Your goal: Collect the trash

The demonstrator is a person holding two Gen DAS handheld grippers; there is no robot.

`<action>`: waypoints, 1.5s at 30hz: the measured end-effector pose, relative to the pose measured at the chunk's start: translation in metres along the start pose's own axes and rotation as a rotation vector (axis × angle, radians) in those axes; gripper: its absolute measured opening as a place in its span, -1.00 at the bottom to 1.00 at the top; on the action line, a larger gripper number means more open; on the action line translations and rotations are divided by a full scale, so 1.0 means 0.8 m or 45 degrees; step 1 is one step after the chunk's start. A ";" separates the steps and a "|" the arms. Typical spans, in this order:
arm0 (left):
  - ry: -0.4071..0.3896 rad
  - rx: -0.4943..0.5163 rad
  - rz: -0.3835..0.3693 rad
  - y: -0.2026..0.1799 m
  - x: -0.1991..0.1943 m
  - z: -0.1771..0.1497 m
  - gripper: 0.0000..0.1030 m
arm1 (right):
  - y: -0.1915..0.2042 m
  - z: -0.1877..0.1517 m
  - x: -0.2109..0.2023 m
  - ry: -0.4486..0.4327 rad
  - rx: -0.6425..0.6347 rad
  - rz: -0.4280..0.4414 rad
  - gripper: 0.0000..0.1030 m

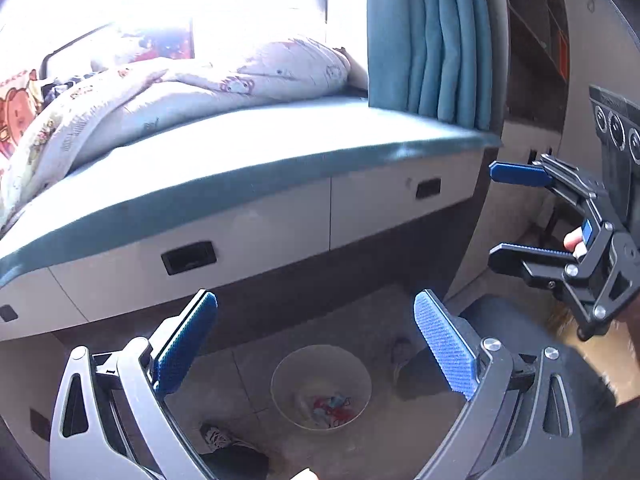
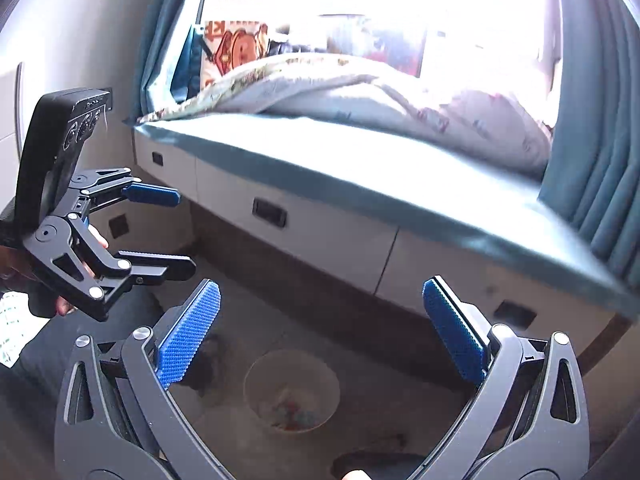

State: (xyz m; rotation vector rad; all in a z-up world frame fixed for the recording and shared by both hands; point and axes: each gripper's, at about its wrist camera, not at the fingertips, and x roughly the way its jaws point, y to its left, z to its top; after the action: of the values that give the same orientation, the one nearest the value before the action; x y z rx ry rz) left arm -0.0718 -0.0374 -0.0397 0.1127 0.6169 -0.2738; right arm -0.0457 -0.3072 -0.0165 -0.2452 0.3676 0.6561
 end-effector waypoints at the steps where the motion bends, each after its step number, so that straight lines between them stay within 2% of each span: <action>1: -0.010 -0.009 -0.005 -0.004 -0.007 0.006 0.89 | 0.000 0.005 -0.006 -0.014 0.002 -0.007 0.91; 9: -0.048 0.006 -0.010 -0.012 -0.046 0.016 0.89 | 0.012 0.032 -0.050 -0.101 0.059 -0.032 0.91; 13: -0.069 -0.008 -0.018 -0.014 -0.055 0.018 0.89 | 0.019 0.033 -0.052 -0.082 0.066 -0.024 0.91; 18: -0.094 -0.012 0.071 -0.015 -0.058 0.016 0.89 | 0.022 0.027 -0.045 -0.065 0.076 -0.023 0.91; 23: -0.098 -0.042 0.039 -0.009 -0.059 0.014 0.89 | 0.026 0.023 -0.043 -0.039 0.078 -0.038 0.91; 27: -0.106 -0.018 0.058 -0.011 -0.060 0.010 0.89 | 0.026 0.021 -0.039 -0.005 0.092 -0.036 0.91; 34: -0.100 -0.003 0.026 -0.014 -0.059 0.006 0.89 | 0.025 0.015 -0.042 -0.002 0.112 -0.029 0.91; 45: -0.088 0.007 0.033 -0.016 -0.055 0.006 0.89 | 0.019 0.012 -0.041 0.007 0.129 -0.037 0.91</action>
State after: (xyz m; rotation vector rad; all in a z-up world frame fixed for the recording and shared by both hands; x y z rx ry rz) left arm -0.1067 -0.0407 -0.0104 0.1162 0.5456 -0.2533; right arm -0.0766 -0.3104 0.0039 -0.1552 0.4007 0.6066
